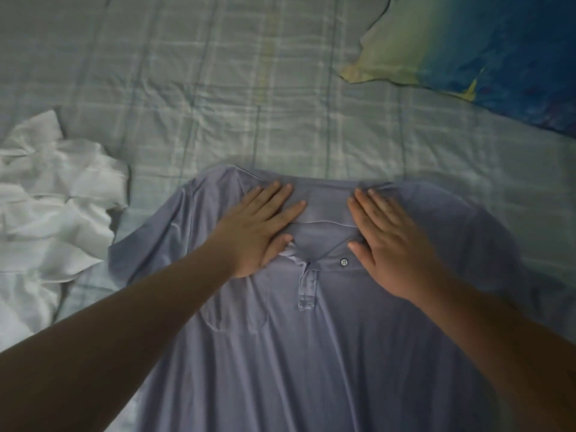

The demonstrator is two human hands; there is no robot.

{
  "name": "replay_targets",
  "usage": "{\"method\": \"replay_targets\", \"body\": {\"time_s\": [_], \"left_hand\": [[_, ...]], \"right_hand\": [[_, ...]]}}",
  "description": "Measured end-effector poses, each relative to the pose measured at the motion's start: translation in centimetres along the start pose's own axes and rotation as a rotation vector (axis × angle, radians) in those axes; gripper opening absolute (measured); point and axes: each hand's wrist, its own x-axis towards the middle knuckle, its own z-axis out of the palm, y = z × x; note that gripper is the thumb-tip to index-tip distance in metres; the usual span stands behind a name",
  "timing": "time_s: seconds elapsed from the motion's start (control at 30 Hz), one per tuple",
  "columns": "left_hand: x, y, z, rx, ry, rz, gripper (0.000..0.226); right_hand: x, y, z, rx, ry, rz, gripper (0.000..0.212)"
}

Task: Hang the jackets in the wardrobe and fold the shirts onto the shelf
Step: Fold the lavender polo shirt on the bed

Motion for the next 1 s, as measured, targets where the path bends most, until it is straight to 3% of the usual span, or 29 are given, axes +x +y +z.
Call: {"method": "replay_targets", "body": {"time_s": [0.23, 0.5, 0.7, 0.9, 1.0], "left_hand": [[0.7, -1.4, 2.1, -0.018, -0.02, 0.007, 0.062], [-0.2, 1.3, -1.3, 0.008, -0.081, -0.141, 0.065], [-6.2, 3.5, -1.6, -0.114, -0.047, -0.173, 0.058], [-12.7, -0.4, -1.9, -0.297, 0.165, -0.328, 0.055], [-16.5, -2.8, -2.4, -0.394, 0.3, -0.569, 0.061]], "right_hand": [[0.0, 0.4, 2.4, 0.025, 0.059, 0.018, 0.065], [-0.5, -2.3, -1.9, 0.009, -0.095, 0.141, 0.063], [-5.3, -8.3, -3.9, 0.138, 0.018, 0.228, 0.052], [-1.9, -14.9, -3.9, 0.191, -0.034, 0.177, 0.056], [1.6, -18.6, -3.7, 0.228, -0.056, 0.143, 0.059]]}}
